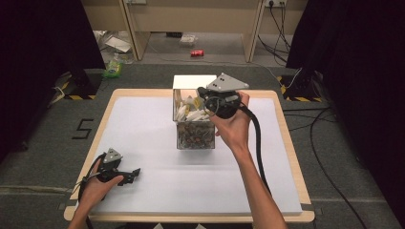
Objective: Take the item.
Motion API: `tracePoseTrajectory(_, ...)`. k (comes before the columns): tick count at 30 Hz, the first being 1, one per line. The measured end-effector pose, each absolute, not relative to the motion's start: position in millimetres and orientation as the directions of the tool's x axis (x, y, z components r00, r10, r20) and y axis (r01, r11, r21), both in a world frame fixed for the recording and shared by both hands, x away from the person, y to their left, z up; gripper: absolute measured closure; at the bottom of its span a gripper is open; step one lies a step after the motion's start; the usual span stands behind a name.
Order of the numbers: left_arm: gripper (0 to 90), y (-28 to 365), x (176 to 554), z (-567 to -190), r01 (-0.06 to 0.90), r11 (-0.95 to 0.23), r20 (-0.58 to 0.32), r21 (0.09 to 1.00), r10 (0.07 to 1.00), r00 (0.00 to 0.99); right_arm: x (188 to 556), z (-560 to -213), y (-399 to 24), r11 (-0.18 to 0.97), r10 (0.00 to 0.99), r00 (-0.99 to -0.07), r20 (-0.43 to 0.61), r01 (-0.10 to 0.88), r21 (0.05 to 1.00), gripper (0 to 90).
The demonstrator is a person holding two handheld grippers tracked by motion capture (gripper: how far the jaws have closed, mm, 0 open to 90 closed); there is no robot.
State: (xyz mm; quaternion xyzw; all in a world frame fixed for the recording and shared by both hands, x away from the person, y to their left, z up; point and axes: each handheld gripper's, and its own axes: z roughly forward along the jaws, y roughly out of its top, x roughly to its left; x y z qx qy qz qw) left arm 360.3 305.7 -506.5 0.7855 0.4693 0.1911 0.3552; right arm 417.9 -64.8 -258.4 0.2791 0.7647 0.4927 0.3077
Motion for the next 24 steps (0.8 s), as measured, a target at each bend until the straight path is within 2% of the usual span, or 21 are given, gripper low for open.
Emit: tracePoseTrajectory(24, 3.4, 305.6, 360.3, -506.5, 0.602, -0.307, -0.033, 0.737, 0.873, 0.486, 413.1, -243.4, -98.2, 0.299, 0.771, -0.613, -0.173, 0.108, 0.948, 90.0)
